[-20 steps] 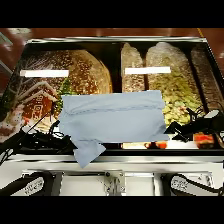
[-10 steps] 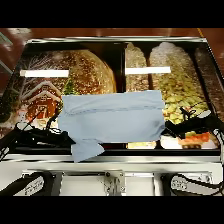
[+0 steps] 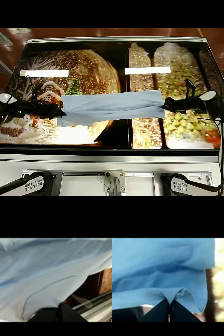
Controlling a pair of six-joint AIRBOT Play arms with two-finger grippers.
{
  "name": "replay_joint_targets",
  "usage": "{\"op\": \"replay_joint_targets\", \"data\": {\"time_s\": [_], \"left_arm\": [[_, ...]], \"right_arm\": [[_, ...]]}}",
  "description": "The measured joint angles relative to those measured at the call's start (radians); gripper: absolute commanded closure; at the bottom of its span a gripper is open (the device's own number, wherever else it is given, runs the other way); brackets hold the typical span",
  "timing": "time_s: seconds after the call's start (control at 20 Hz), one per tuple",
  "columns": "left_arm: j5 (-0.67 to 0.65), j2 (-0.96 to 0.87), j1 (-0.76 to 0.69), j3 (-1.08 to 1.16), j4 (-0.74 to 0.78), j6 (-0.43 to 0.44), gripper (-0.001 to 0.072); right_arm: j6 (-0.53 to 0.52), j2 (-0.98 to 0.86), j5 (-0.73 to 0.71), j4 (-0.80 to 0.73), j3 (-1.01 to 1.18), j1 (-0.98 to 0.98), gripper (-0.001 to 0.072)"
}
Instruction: Fold the shirts.
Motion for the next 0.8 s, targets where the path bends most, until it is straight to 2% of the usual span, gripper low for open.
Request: {"op": "replay_joint_targets", "data": {"time_s": [0.2,0.5,0.55,0.6,0.65,0.7,0.8], "left_arm": [[-0.016,-0.207,0.002,0.185,-0.009,-0.026,0.0664],[-0.019,-0.432,0.003,0.349,-0.024,-0.063,0.0662],[-0.021,-0.458,0.003,0.359,-0.025,-0.074,0.0587],[-0.022,-0.478,0.002,0.365,-0.024,-0.083,0.0355],[-0.024,-0.492,0.003,0.37,-0.025,-0.096,0.0197],[-0.032,-0.505,0.003,0.377,-0.026,-0.106,0.0168],[-0.063,-0.518,0.009,0.396,-0.028,-0.116,0.0169]], "right_arm": [[0.056,-0.103,-0.142,-0.021,0.085,0.063,0.0655],[0.129,-0.222,-0.259,-0.041,0.143,0.082,0.0653],[0.133,-0.235,-0.266,-0.043,0.147,0.083,0.0592],[0.136,-0.246,-0.272,-0.045,0.149,0.085,0.0327],[0.136,-0.253,-0.277,-0.047,0.151,0.087,0.0086],[0.138,-0.257,-0.282,-0.048,0.154,0.086,0.0074],[0.135,-0.256,-0.273,-0.053,0.166,0.076,0.0074]]}}
